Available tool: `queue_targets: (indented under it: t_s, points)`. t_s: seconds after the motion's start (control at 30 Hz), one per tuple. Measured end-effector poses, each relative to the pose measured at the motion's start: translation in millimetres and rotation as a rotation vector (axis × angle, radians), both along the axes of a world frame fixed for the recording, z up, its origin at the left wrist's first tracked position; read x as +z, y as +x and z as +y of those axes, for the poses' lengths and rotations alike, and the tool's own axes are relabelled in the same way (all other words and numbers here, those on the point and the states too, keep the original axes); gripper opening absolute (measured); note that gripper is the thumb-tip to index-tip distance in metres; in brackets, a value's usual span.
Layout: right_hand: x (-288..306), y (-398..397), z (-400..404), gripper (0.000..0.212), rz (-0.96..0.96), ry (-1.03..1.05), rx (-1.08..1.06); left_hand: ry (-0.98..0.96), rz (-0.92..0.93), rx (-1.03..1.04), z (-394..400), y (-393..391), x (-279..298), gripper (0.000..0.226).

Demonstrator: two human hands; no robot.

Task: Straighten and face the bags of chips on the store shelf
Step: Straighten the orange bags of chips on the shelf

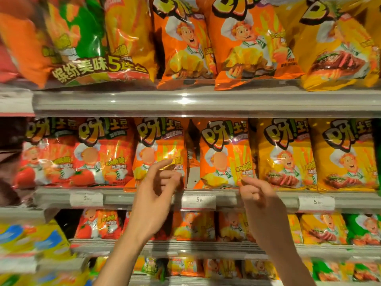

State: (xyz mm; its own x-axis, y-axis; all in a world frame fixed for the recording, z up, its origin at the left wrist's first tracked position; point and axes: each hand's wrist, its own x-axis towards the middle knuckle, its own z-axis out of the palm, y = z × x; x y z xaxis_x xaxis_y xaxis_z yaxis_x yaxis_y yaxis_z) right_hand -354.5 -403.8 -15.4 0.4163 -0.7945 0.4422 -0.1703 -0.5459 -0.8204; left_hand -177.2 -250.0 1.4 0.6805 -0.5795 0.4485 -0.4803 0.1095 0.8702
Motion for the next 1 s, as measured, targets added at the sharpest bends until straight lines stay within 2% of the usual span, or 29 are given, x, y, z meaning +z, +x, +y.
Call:
queue_targets:
  t_s: [0.2, 0.33, 0.37, 0.47, 0.5, 0.57, 0.63, 0.7, 0.77, 0.87, 1.0]
  points:
    - [-8.0, 28.3, 39.2, 0.015, 0.017, 0.025, -0.062, -0.058, 0.089, 0.069, 52.3, 45.0, -11.8, 0.021]
    - [-4.9, 56.8, 68.5, 0.013, 0.031, -0.086, -0.141, -0.074, 0.123, 0.045, 72.2, 75.2, -5.2, 0.025]
    - [-4.0, 63.5, 70.4, 0.013, 0.01, -0.052, -0.15, -0.078, 0.128, 0.047, 74.3, 81.1, -3.2, 0.025]
    - [8.7, 87.2, 73.9, 0.021, -0.101, 0.238, -0.013, -0.073, 0.101, 0.068, 72.5, 95.7, -1.6, 0.018]
    - [12.4, 95.8, 74.2, 0.024, -0.103, 0.248, 0.01, -0.051, 0.071, 0.075, 68.8, 98.4, -0.5, 0.022]
    - [20.9, 114.6, 74.0, 0.031, -0.025, 0.123, 0.005, 0.024, -0.043, 0.096, 58.1, 100.3, 3.7, 0.032]
    - [29.0, 134.1, 70.8, 0.051, 0.098, 0.025, -0.01, 0.111, -0.163, 0.102, 44.6, 99.1, 7.2, 0.045]
    - [35.7, 149.8, 66.0, 0.07, 0.185, 0.08, -0.014, 0.189, -0.218, 0.087, 31.2, 95.3, 9.5, 0.055]
    - [37.5, 160.3, 60.6, 0.074, 0.173, 0.158, 0.03, 0.226, -0.206, 0.083, 19.3, 92.1, 10.3, 0.061]
    - [37.4, 161.8, 49.0, 0.068, 0.052, 0.197, 0.08, 0.165, -0.105, 0.086, 6.9, 91.6, 12.1, 0.067]
    - [45.6, 165.0, 31.5, 0.078, 0.06, 0.216, 0.089, 0.158, 0.066, 0.041, -9.8, 95.7, 18.3, 0.092]
